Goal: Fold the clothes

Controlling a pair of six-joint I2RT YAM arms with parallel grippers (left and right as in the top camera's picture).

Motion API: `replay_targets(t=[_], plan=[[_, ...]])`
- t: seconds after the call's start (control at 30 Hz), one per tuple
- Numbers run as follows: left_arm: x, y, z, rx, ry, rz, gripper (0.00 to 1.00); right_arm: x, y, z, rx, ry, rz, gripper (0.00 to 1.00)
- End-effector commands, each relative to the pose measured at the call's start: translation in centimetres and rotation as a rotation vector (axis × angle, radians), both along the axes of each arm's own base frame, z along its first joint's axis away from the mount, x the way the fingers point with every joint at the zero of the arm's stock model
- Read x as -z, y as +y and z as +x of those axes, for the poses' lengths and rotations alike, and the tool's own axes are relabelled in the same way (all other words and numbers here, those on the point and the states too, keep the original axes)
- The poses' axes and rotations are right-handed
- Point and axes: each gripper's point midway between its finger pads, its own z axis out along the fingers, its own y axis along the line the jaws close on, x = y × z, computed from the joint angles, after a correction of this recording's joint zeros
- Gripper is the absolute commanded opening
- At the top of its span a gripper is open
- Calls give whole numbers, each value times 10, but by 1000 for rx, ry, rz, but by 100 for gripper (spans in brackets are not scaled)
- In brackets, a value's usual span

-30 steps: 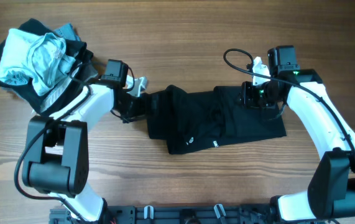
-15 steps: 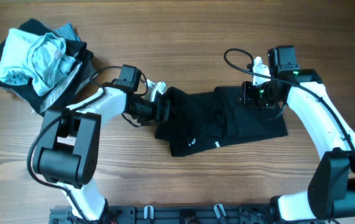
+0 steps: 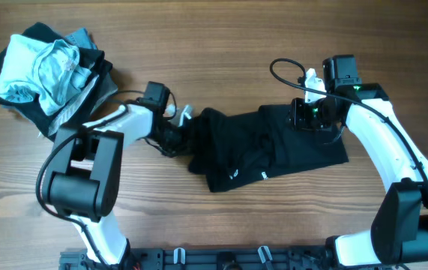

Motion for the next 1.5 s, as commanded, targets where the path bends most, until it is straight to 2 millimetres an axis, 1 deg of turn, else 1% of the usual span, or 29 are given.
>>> replay_targets(t=[0.0,0.07,0.1,0.17,0.23,0.3,0.37,0.43,0.5,0.6,0.7,0.73,0.77,0.8,0.87,0.9,0.93,1.0,1.07,1.1,1.13,1.17,1.2,1.23,1.27,1.3,1.33,1.4,1.47], plan=[[-44,57,38,-83,-86,192,4,-8,-3,6,16,-27,-6,28],[-91,75,56,-86,-163,239,4,-9,-3,8,16,-37,-6,28],[-108,76,62,-91,-192,242,4,-9,-3,9,16,-41,-5,28],[-142,67,74,-80,-270,227,4,-10,-3,11,16,-51,-5,28],[-159,47,79,-45,-327,210,4,-10,-4,14,18,-63,-13,29],[-162,17,76,-23,-344,188,4,-10,-5,16,20,-74,-19,29],[-163,-14,69,39,-371,166,4,-9,-8,17,27,-76,-41,29],[-157,-39,59,109,-397,184,4,-8,-11,17,31,-76,-54,29],[-144,-58,47,155,-390,239,4,-8,-13,18,39,-77,-54,29],[-124,-86,27,241,-366,256,4,-8,-22,19,63,-71,-55,29],[-105,-115,18,295,-366,244,5,-8,-30,19,86,-66,-55,31],[-100,-123,16,310,-372,239,36,-8,-31,20,90,-66,-55,33],[-97,-130,15,322,-381,231,63,-8,-32,20,93,-66,-55,35],[-98,-133,15,326,-389,225,66,-7,-33,19,92,-65,-56,37],[-108,-137,16,314,-398,208,75,-7,-33,17,86,-58,-58,41],[-120,-139,17,310,-406,190,75,-7,-33,17,85,-57,-59,43],[-131,-138,19,304,-416,186,76,-7,-33,17,85,-57,-59,44],[-169,-129,28,274,-457,189,77,-7,-33,17,86,-58,-58,46],[-198,-106,42,215,-522,262,77,-8,-29,16,72,-58,-39,48],[-210,-89,52,174,-563,322,77,-11,-20,15,23,-71,5,48],[-220,-70,63,125,-605,391,69,-19,-3,13,-71,-104,89,49],[-225,-51,71,84,-629,451,57,-30,18,8,-179,-147,195,53],[-224,-36,77,54,-631,499,42,-38,33,4,-243,-173,259,57],[-223,-25,81,35,-618,522,29,-41,43,2,-274,-179,283,59],[-220,-13,84,15,-594,537,22,-39,50,1,-285,-175,267,64],[-215,-2,88,-4,-565,546,22,-31,54,2,-259,-151,205,68],[-212,6,90,-22,-540,537,31,-19,55,3,-209,-115,129,67],[-211,8,92,-21,-515,489,39,0,63,2,-161,-68,32,66],[-210,8,92,7,-505,446,45,17,73,-2,-143,-19,3,61]])
